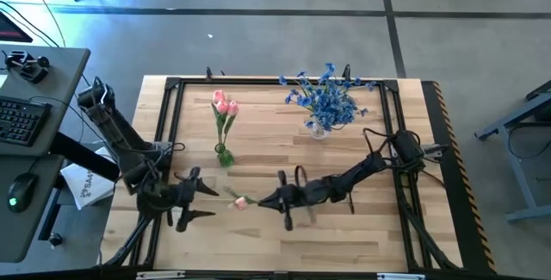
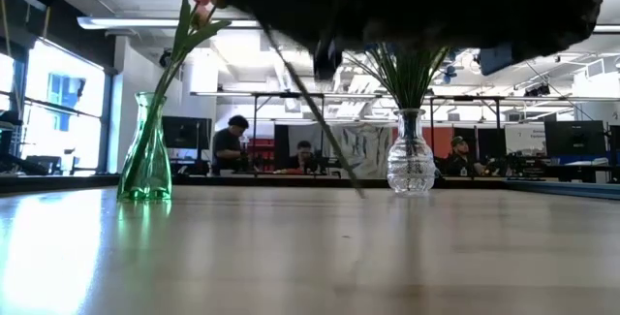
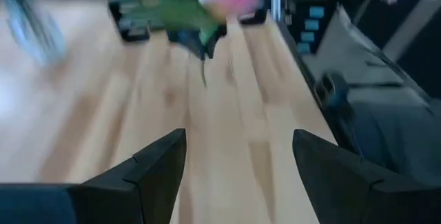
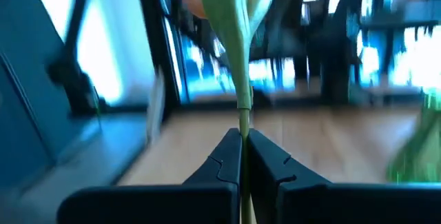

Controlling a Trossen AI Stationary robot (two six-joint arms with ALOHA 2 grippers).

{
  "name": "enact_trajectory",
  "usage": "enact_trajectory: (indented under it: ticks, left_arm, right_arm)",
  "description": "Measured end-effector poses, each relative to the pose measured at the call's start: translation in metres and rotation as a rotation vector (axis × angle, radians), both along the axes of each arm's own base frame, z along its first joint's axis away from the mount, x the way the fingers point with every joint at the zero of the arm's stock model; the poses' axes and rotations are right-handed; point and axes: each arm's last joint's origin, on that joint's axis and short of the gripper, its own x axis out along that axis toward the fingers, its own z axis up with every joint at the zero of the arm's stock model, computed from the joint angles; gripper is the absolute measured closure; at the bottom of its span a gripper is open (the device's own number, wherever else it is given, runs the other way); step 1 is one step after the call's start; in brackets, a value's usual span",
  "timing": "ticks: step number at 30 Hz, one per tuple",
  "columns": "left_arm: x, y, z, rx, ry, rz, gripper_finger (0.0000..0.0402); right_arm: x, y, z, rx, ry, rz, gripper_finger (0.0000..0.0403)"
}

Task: Sort flowers into vase by color
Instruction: Put the pink flower into the green vase

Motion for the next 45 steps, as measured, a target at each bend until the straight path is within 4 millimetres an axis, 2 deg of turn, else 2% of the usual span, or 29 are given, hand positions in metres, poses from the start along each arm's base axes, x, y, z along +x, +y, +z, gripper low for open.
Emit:
enact_trajectory:
  ticks: [4,10,18,23,31,36,40,45]
  left_arm:
    - [0.016,-0.015,-0.003,0.147,-0.131,0.036,0.0147]
    - [0.056,-0.025,-0.01,0.295,-0.279,0.039,0.0147]
    - [0.091,-0.021,-0.01,0.274,-0.468,-0.003,0.015]
    - [0.105,-0.014,-0.015,0.207,-0.485,-0.071,0.0174]
    - [0.112,-0.01,-0.022,0.198,-0.463,-0.073,0.0254]
    - [0.111,-0.011,-0.022,0.206,-0.462,-0.111,0.0327]
    - [0.11,-0.013,-0.024,0.26,-0.452,-0.118,0.0389]
    - [0.094,-0.017,-0.019,0.318,-0.371,-0.073,0.039]
  right_arm:
    - [-0.004,0.0,0.014,-0.032,-0.171,0.04,0.04]
    - [0.003,0.008,0.023,-0.075,-0.191,0.067,0.04]
    - [0.003,0.013,0.023,-0.087,-0.183,0.077,0.04]
    - [0.003,0.012,0.023,-0.093,-0.184,0.075,0.04]
    - [0.003,0.012,0.023,-0.092,-0.185,0.075,0.04]
    - [0.003,0.012,0.023,-0.081,-0.183,0.077,0.0397]
    - [0.003,0.013,0.022,-0.06,-0.167,0.079,0.0379]
    - [0.0,0.011,0.028,-0.048,-0.053,0.044,0.0326]
